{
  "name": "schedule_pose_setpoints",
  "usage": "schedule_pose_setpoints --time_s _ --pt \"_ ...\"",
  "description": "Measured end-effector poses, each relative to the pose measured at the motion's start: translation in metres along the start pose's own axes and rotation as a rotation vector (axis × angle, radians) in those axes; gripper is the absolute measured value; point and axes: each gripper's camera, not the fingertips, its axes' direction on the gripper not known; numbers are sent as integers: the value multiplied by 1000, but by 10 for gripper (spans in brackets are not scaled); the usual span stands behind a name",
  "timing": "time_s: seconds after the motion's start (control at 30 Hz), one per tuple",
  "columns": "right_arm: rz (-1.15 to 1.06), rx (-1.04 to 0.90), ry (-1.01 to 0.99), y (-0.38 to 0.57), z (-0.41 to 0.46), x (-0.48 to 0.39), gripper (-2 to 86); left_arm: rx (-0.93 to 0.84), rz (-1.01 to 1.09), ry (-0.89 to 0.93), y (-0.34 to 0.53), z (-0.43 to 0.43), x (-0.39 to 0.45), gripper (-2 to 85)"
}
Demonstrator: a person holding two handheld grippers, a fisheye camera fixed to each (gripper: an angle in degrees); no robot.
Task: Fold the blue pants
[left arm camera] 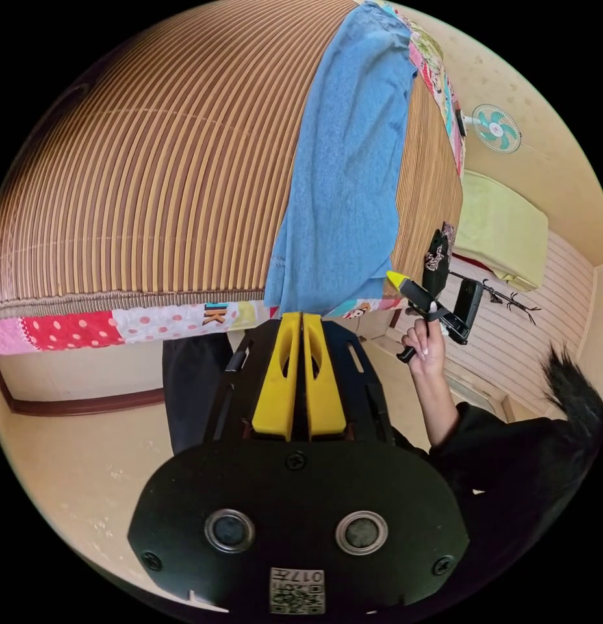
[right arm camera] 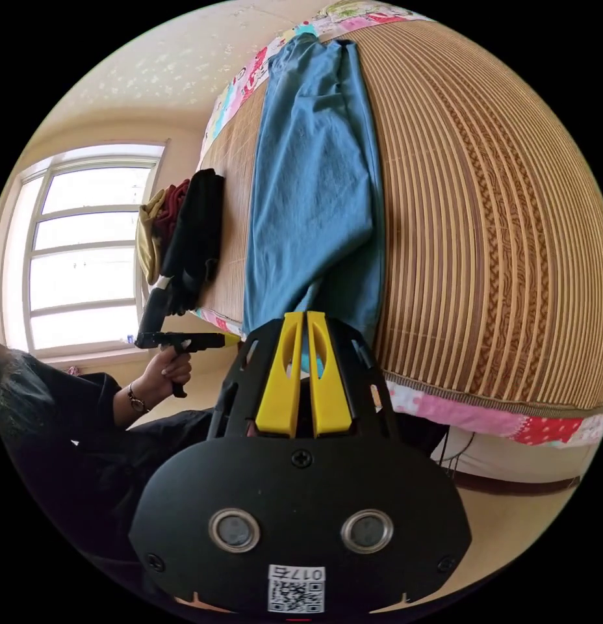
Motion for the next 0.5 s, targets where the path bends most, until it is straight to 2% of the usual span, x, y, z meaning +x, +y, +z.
schedule_pose_setpoints --time_s 0.2,0.3,0.5 --pt "71 95 88 61 -62 -11 11 84 76 16 23 -14 4 23" --pt "107 -26 174 79 -36 13 11 107 70 -40 20 -11 3 95" --pt "203 -19 175 107 -12 33 12 115 78 -22 -5 21 4 104"
